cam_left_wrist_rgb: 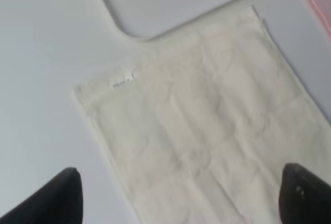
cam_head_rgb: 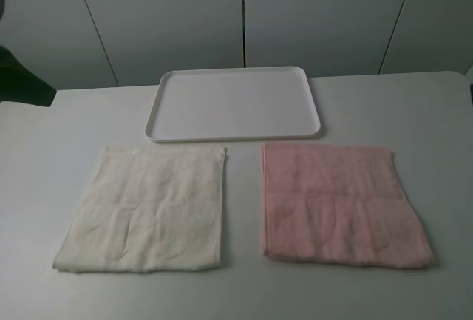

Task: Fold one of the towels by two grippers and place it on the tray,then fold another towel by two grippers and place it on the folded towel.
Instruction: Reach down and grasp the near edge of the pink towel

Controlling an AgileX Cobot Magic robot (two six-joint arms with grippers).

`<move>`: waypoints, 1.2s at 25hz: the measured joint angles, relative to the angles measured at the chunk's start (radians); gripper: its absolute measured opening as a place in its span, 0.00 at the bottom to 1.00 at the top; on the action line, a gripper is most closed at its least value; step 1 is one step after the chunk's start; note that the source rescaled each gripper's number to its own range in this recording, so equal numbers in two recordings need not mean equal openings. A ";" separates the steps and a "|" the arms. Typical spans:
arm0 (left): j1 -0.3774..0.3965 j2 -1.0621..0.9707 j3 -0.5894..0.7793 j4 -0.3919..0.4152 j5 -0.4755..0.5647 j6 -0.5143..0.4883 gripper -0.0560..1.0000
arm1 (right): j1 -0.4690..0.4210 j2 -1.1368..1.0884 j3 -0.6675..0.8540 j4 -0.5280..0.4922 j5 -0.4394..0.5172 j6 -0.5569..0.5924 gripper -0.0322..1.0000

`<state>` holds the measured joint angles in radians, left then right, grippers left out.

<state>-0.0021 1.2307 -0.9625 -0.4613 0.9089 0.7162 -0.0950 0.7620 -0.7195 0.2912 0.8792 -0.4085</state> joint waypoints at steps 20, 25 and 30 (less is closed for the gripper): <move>-0.623 0.448 -0.167 0.276 -0.168 0.122 0.98 | 0.134 0.491 -0.344 -0.073 0.198 -0.232 1.00; -0.751 0.538 -0.167 0.310 -0.194 0.129 0.98 | 0.136 0.497 -0.308 -0.079 0.224 -0.258 1.00; -0.891 0.634 -0.201 0.352 -0.196 0.068 0.98 | 0.136 0.497 -0.278 -0.094 0.220 -0.261 1.00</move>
<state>-0.8928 1.8649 -1.1634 -0.1090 0.7127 0.7845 0.0406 1.2589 -0.9971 0.1971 1.0997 -0.6700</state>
